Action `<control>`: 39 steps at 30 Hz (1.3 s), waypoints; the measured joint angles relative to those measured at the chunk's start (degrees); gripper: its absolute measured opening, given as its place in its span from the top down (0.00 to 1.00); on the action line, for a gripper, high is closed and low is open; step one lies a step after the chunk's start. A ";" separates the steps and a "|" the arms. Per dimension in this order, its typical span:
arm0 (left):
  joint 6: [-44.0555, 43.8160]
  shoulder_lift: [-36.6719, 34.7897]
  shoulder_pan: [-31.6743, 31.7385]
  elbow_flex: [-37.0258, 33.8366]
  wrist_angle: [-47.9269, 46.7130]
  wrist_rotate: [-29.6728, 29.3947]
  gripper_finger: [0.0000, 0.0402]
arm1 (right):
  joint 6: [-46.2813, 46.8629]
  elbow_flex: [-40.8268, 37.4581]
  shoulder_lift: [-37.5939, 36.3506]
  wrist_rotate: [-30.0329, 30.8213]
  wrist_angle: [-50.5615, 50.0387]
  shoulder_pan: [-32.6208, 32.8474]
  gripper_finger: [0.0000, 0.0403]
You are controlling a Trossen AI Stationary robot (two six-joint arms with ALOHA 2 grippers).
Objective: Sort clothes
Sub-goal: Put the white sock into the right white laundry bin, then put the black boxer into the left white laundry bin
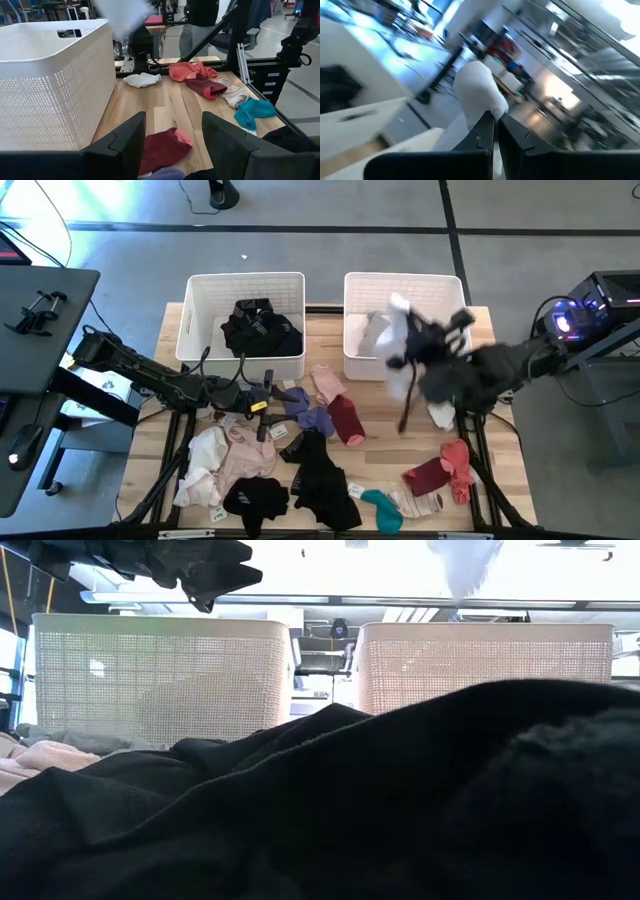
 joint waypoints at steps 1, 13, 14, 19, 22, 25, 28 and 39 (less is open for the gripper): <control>0.18 0.00 -0.02 0.00 0.01 0.00 0.54 | -1.92 1.62 -0.02 -0.71 -0.05 -2.11 0.99; 0.71 0.02 -0.01 0.00 -0.53 0.00 0.54 | -1.14 8.34 0.00 -23.27 -7.90 -26.01 0.99; 0.70 0.02 -0.02 0.00 -0.60 0.00 0.54 | 0.04 7.81 -0.02 -24.83 -8.97 -27.38 0.98; 0.68 0.02 0.00 0.00 -0.64 0.00 0.54 | 6.34 5.30 0.05 -29.65 -15.76 -32.91 0.93; 0.21 0.02 -0.02 0.00 -0.68 0.00 0.54 | 10.13 2.99 -0.02 -32.98 -18.85 -35.11 0.86; -0.03 0.02 0.00 0.00 -0.69 0.00 0.54 | 12.62 0.39 0.03 -35.91 -21.23 -36.53 0.78; -0.38 0.02 -0.02 0.00 -0.70 0.00 0.54 | 14.50 -2.21 -0.11 -37.49 -23.81 -36.94 0.71; -1.58 0.02 -0.02 0.00 -0.82 0.00 0.54 | 29.10 -14.79 -2.90 -37.08 -25.76 -21.99 0.67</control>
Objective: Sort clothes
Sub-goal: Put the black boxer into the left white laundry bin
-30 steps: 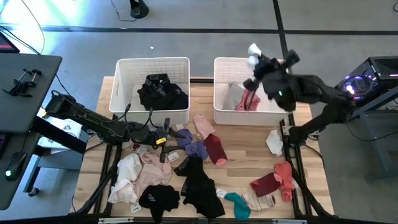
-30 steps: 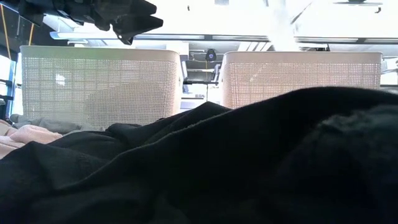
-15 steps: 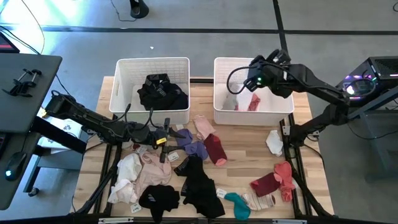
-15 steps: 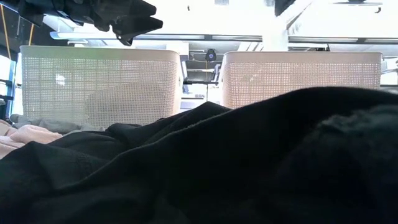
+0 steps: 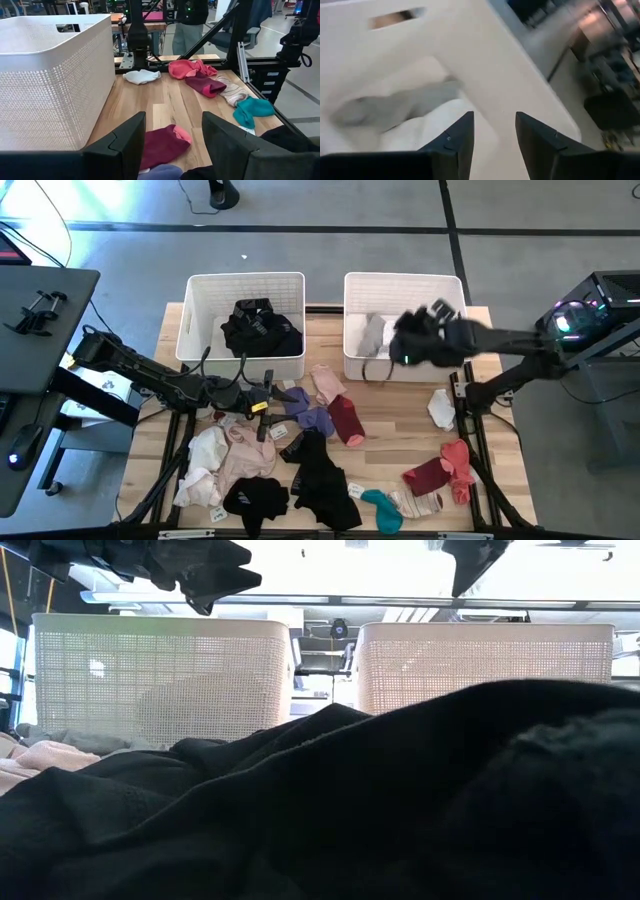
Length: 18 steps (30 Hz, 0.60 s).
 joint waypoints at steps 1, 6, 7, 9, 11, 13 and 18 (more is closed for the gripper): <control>-0.28 0.00 0.00 0.00 -0.01 0.00 0.54 | 1.25 -1.40 -0.18 0.20 0.66 2.47 0.67; -0.76 0.00 0.00 0.00 -0.19 -0.01 0.54 | 6.91 -7.50 -0.24 1.96 8.13 15.32 0.67; -0.76 0.00 0.00 0.00 -0.16 0.00 0.54 | 7.35 -8.76 -0.25 2.65 10.86 17.65 0.67; -0.78 0.00 0.00 0.00 -0.18 -0.02 0.54 | 7.29 -11.25 -0.22 3.46 16.56 22.43 0.67; -0.78 0.00 0.00 0.00 -0.16 -0.02 0.54 | 6.14 -13.80 -0.22 3.71 23.66 26.25 0.67; -0.78 0.00 0.00 0.00 -0.05 0.00 0.54 | 3.99 -16.79 -0.25 3.73 30.91 29.44 0.67; -0.93 0.00 0.00 -0.02 0.13 -0.02 0.54 | -2.78 -24.77 -0.22 -0.24 46.43 33.60 0.67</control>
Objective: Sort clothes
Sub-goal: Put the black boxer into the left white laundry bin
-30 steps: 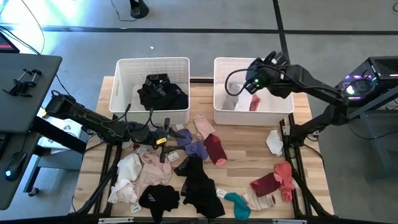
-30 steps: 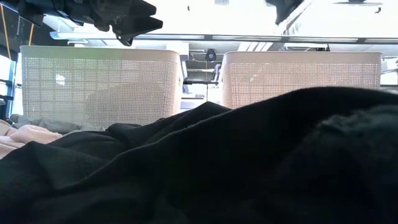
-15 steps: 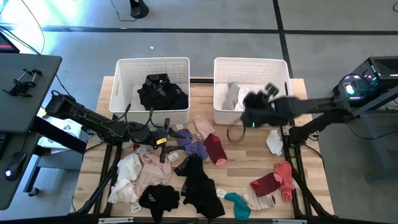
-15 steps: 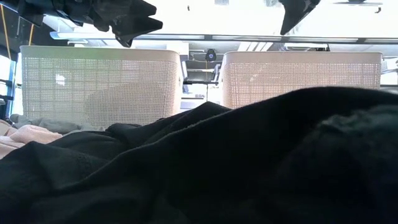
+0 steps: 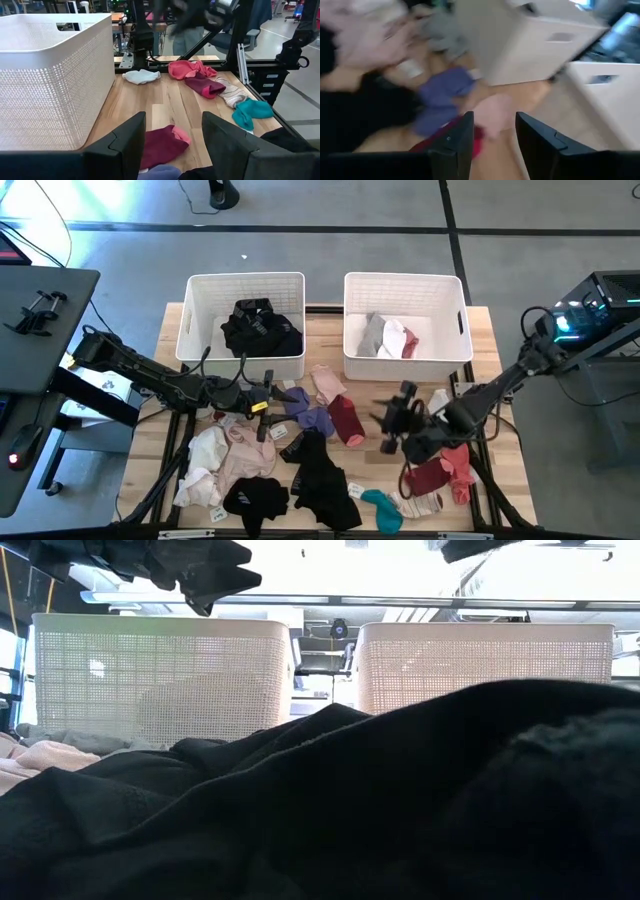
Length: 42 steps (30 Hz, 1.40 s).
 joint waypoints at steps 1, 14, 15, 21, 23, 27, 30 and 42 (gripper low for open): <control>-0.27 0.00 0.00 0.00 0.02 0.00 0.54 | -0.54 -1.47 0.00 -2.52 1.35 0.31 0.67; -0.40 0.00 0.02 0.00 -0.01 -2.79 0.54 | -0.38 -15.86 0.30 -20.64 31.48 -2.87 0.67; -0.40 0.00 0.02 0.00 -0.01 -2.80 0.54 | -0.71 -17.21 0.43 -21.96 34.54 -3.09 0.66; -0.37 0.00 0.00 0.00 -0.02 -2.80 0.54 | -3.58 -20.61 4.57 -28.60 48.23 -4.59 0.56; -0.36 0.00 0.02 0.00 -0.03 -2.80 0.54 | -5.84 -19.66 7.08 -29.02 49.23 -5.10 0.51; 0.06 0.00 -0.13 0.00 -0.02 -2.07 0.54 | -13.91 -15.92 12.20 -33.90 48.12 -6.65 0.44; 7.35 0.95 -2.40 0.00 0.89 4.22 0.54 | -19.29 -12.16 13.81 -35.40 42.79 -6.96 0.43; 12.20 18.85 -7.84 8.39 -5.23 19.35 0.59 | -5.01 0.11 12.85 -29.47 16.49 -5.54 0.46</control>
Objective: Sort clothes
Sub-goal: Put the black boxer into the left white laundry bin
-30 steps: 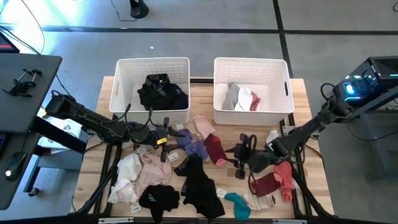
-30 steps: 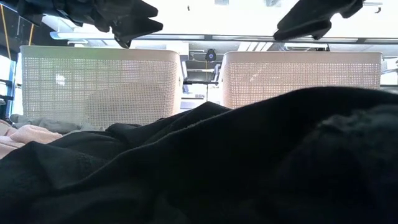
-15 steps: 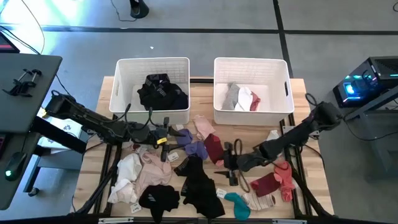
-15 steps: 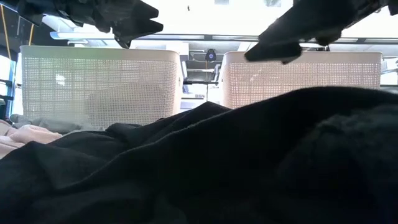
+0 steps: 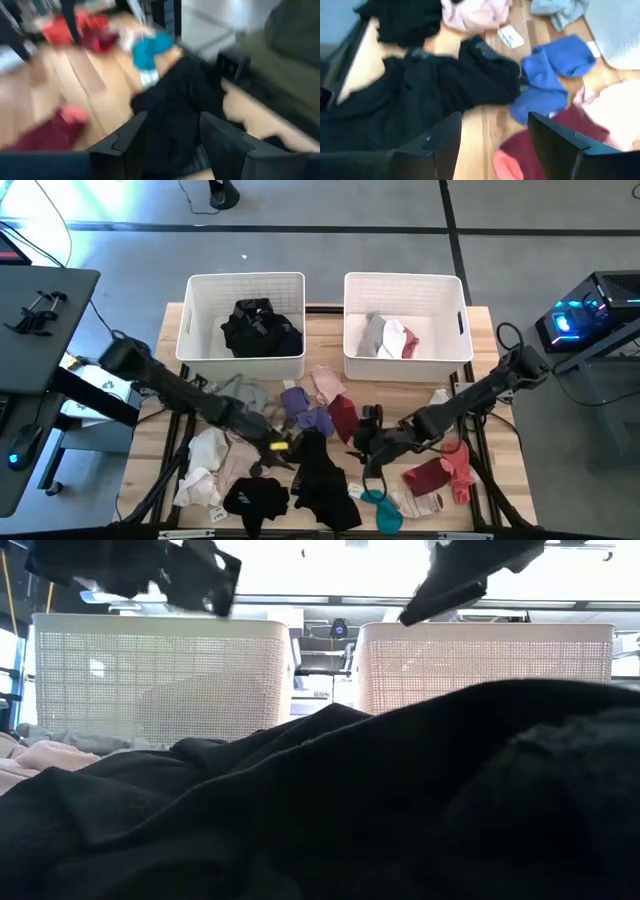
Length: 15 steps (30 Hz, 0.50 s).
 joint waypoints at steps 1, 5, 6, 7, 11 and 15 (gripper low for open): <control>0.01 1.60 0.13 0.62 -1.57 -0.09 0.60 | -0.21 -0.02 0.00 0.56 -0.53 0.35 0.46; -0.68 7.88 1.66 3.56 -6.46 -0.81 0.62 | 0.67 -0.90 0.02 4.06 -2.21 1.75 0.46; -0.87 9.28 2.14 4.06 -8.18 -0.86 0.63 | 1.61 -0.90 0.02 4.76 -2.88 2.02 0.46; -0.90 10.88 2.61 4.82 -8.90 -0.87 0.63 | 2.81 -0.86 0.02 5.52 -3.46 2.33 0.46; -0.92 15.19 4.43 5.75 -11.24 0.20 0.66 | 4.56 -0.87 0.02 9.40 -5.94 3.28 0.46; -1.04 18.08 5.80 5.90 -12.28 3.02 0.74 | 5.50 -0.86 0.02 11.89 -6.79 3.45 0.46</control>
